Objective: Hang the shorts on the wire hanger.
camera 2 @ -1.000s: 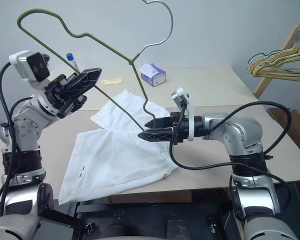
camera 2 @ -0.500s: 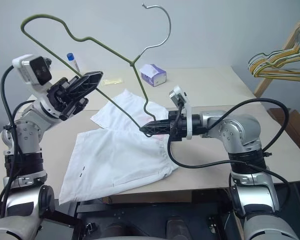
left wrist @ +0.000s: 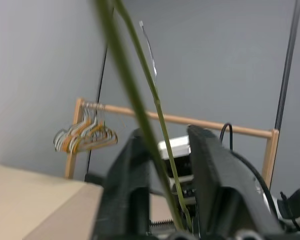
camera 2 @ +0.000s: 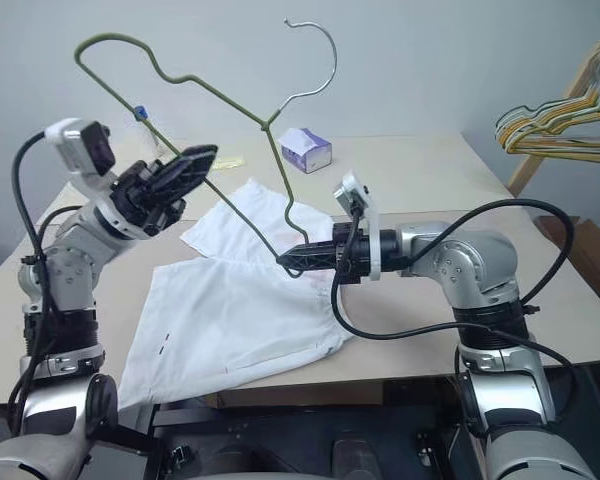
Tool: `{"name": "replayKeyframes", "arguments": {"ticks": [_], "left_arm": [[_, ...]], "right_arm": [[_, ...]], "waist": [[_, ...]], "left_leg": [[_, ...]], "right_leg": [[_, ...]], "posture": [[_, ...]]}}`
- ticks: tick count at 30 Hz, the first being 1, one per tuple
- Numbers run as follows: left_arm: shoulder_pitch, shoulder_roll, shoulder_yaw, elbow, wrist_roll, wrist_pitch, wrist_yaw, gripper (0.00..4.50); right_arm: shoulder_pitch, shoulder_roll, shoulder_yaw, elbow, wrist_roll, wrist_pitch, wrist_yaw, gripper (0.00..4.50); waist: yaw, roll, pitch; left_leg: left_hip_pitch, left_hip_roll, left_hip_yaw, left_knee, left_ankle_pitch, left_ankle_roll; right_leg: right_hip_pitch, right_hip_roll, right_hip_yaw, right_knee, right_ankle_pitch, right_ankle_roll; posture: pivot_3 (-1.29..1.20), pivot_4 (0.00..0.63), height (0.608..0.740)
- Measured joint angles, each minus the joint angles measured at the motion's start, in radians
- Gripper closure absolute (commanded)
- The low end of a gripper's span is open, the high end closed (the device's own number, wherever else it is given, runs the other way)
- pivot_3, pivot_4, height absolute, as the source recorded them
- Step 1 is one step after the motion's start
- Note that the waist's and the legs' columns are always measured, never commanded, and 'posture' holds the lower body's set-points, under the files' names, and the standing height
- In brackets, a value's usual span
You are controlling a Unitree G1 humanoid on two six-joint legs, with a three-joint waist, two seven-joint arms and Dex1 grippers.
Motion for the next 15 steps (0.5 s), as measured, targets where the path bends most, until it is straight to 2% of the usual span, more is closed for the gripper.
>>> {"name": "replayKeyframes", "arguments": {"ticks": [6, 9, 15], "left_arm": [[0.038, 0.05, -0.06, 0.008, 0.089, 0.014, 0.012, 0.02], [0.088, 0.097, -0.092, 0.003, 0.161, -0.012, 0.005, 0.02], [0.223, 0.23, -0.234, -0.039, 0.411, -0.185, -0.057, 0.02]], "right_arm": [[0.0, 0.021, -0.107, 0.03, 0.06, 0.028, -0.057, 4.5], [0.013, -0.002, -0.158, 0.042, 0.094, 0.077, -0.093, 4.5], [0.186, -0.16, -0.251, 0.066, 0.135, 0.264, -0.148, 4.5]], "waist": [[-0.001, 0.0, 0.0], [-0.001, 0.0, 0.0], [0.007, 0.0, 0.0]], "left_leg": [[0.0, 0.0, 0.0, 0.0, 0.0, 0.0], [0.0, 0.0, 0.0, -0.001, 0.0, 0.0], [-0.002, 0.0, 0.001, -0.001, 0.0, 0.0]], "right_leg": [[0.0, 0.0, 0.0, 0.0, 0.0, 0.0], [0.0, 0.0, 0.0, 0.0, 0.0, 0.0], [-0.001, -0.001, 0.0, -0.002, 0.0, 0.0]], "posture": [[-0.07, 0.0, 0.74], [-0.06, 0.0, 0.74], [-0.05, 0.0, 0.74]]}}
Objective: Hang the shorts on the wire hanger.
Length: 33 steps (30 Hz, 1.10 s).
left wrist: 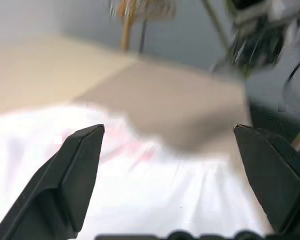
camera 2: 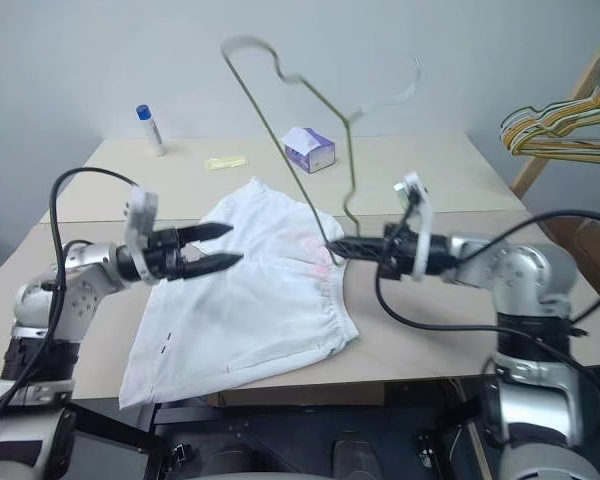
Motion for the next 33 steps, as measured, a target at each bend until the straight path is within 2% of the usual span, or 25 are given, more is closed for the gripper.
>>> {"name": "replayKeyframes", "arguments": {"ticks": [7, 15, 22, 33], "left_arm": [[0.038, 0.055, -0.047, -0.111, 0.091, -0.101, -0.05, 0.02], [0.04, 0.051, -0.076, -0.132, 0.107, -0.106, -0.072, 0.02], [0.041, 0.046, -0.082, -0.131, 0.107, -0.105, -0.075, 0.02], [0.058, 0.039, -0.083, -0.132, 0.107, -0.098, -0.049, 0.02]], "right_arm": [[0.271, -0.19, -0.001, -0.018, -0.02, 0.128, -0.03, 4.5], [0.395, -0.326, -0.01, 0.072, 0.015, 0.183, 0.109, 4.5], [0.404, -0.339, 0.031, 0.141, -0.028, 0.14, 0.144, 4.5], [0.374, -0.264, 0.063, 0.132, -0.038, 0.134, 0.14, 4.5]], "waist": [[0.011, 0.001, 0.001], [0.001, 0.001, 0.001], [-0.005, 0.001, 0.001], [-0.001, 0.001, 0.001]], "left_leg": [[0.001, 0.0, 0.001, 0.0, -0.001, 0.001], [0.003, 0.0, 0.002, 0.001, -0.001, 0.001], [0.003, 0.0, 0.002, 0.001, -0.001, 0.002], [0.003, 0.0, 0.002, 0.001, -0.001, 0.002]], "right_leg": [[0.0, 0.0, 0.001, 0.0, 0.0, 0.0], [0.002, 0.001, 0.003, 0.0, -0.001, 0.001], [0.002, 0.001, 0.003, 0.0, -0.001, 0.003], [0.002, 0.001, 0.003, 0.0, -0.001, 0.003]], "posture": [[-0.06, 0.0, 0.74], [-0.06, 0.0, 0.74], [-0.06, 0.0, 0.74], [-0.05, 0.0, 0.74]]}}
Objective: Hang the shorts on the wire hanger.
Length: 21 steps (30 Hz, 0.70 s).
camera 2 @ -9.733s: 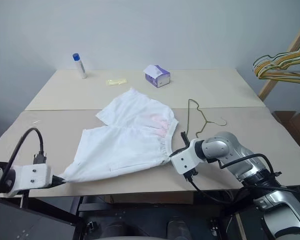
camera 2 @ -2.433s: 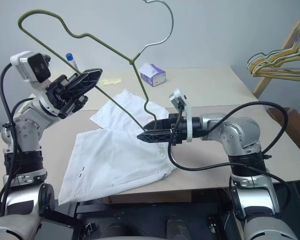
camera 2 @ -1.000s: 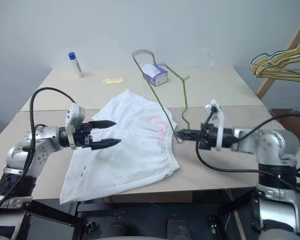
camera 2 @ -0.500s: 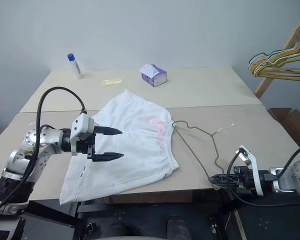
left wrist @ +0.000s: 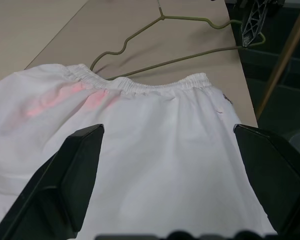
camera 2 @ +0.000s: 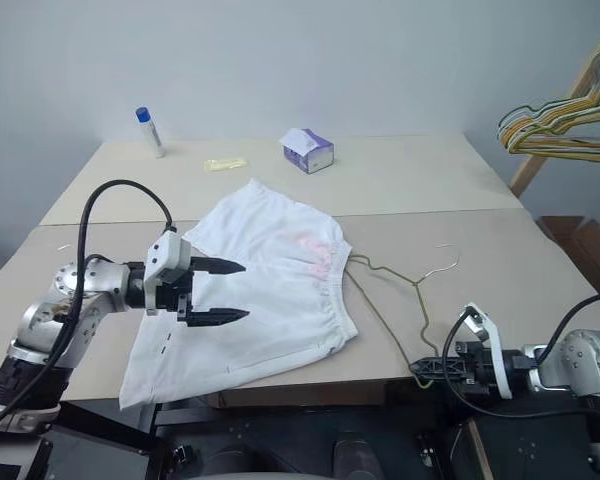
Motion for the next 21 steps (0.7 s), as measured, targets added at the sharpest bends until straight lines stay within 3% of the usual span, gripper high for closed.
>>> {"name": "replayKeyframes", "arguments": {"ticks": [6, 15, 21], "left_arm": [[0.008, 0.0, 0.0, -0.001, 0.001, -0.002, 0.005, 0.02], [0.034, -0.013, -0.01, -0.003, 0.032, -0.014, 0.022, 0.02], [0.038, -0.024, -0.015, -0.01, 0.044, -0.027, 0.032, 0.02]], "right_arm": [[0.014, -0.004, 0.005, -0.065, 0.002, -0.046, 0.038, 4.5], [0.017, -0.061, 0.124, -0.115, -0.063, -0.137, 0.092, 4.5], [-0.171, -0.05, 0.199, 0.021, -0.097, -0.132, 0.131, 4.5]], "waist": [[0.003, 0.0, 0.0], [0.007, 0.0, 0.0], [0.002, 0.0, 0.0]], "left_leg": [[0.0, 0.0, 0.0, 0.0, 0.0, 0.0], [0.0, 0.0, 0.0, 0.0, 0.0, 0.0], [0.001, 0.0, 0.001, 0.001, 0.0, 0.0]], "right_leg": [[0.0, 0.0, 0.0, 0.0, 0.0, 0.0], [0.0, 0.0, 0.0, 0.0, 0.0, 0.0], [0.0, 0.0, 0.0, 0.001, 0.001, -0.001]], "posture": [[-0.04, 0.0, 0.74], [-0.04, 0.0, 0.74], [-0.04, 0.0, 0.74]]}}
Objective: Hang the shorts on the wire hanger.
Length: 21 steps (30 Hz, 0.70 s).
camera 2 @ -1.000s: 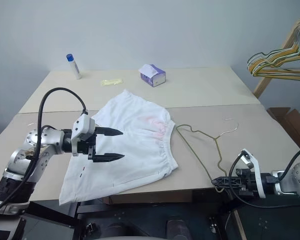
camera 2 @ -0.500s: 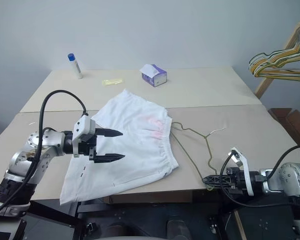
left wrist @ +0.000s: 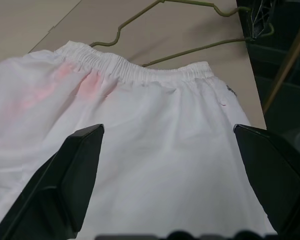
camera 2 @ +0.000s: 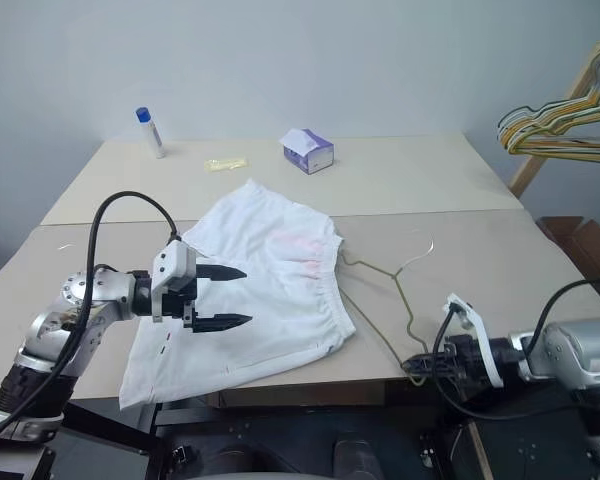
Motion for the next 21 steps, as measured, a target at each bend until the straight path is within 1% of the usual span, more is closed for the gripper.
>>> {"name": "replayKeyframes", "arguments": {"ticks": [3, 6, 10, 15, 17, 21], "left_arm": [[-0.003, -0.007, -0.007, 0.0, 0.012, -0.005, 0.002, 0.02], [-0.004, -0.01, -0.012, 0.001, 0.021, -0.005, 0.004, 0.02], [-0.002, -0.021, -0.013, -0.006, 0.021, -0.005, 0.012, 0.02], [0.01, -0.02, -0.012, -0.016, 0.021, -0.005, 0.021, 0.02], [0.019, -0.019, -0.012, -0.019, 0.022, -0.005, 0.025, 0.02], [0.02, -0.02, -0.013, -0.024, 0.022, -0.005, 0.03, 0.02]], "right_arm": [[-0.099, 0.015, 0.065, 0.096, -0.02, 0.012, 0.042, 4.5], [-0.147, 0.023, 0.15, 0.167, -0.055, 0.009, 0.098, 4.5], [-0.248, 0.061, 0.265, 0.287, -0.132, -0.013, 0.166, 4.5], [-0.369, 0.101, 0.327, 0.444, -0.216, -0.066, 0.242, 4.5], [-0.426, 0.13, 0.344, 0.531, -0.256, -0.092, 0.272, 4.5], [-0.483, 0.199, 0.369, 0.653, -0.329, -0.14, 0.315, 4.5]], "waist": [[0.002, 0.0, 0.0], [0.007, 0.0, 0.0], [0.014, 0.0, 0.0], [0.018, 0.001, 0.0], [0.018, 0.001, 0.0], [0.019, 0.001, 0.0]], "left_leg": [[-0.001, 0.0, 0.0, 0.0, 0.0, 0.0], [-0.002, 0.0, 0.0, 0.0, 0.0, 0.001], [-0.001, 0.0, 0.0, 0.0, 0.0, 0.001], [-0.001, 0.0, 0.0, 0.001, 0.0, 0.001], [-0.001, 0.0, 0.0, 0.001, 0.0, 0.001], [-0.001, 0.0, 0.0, 0.001, 0.0, 0.001]], "right_leg": [[0.0, 0.0, 0.0, 0.0, 0.0, 0.0], [-0.001, 0.0, 0.0, -0.001, 0.0, 0.0], [-0.001, 0.0, 0.0, 0.0, 0.0, 0.0], [-0.001, 0.0, 0.0, 0.001, 0.0, 0.0], [-0.001, 0.0, 0.0, 0.001, 0.0, 0.0], [-0.001, 0.0, 0.0, 0.001, 0.001, 0.0]], "posture": [[-0.03, 0.0, 0.74], [-0.02, 0.0, 0.74], [0.0, 0.0, 0.74], [0.01, 0.0, 0.74], [0.01, 0.0, 0.74], [0.01, 0.0, 0.74]]}}
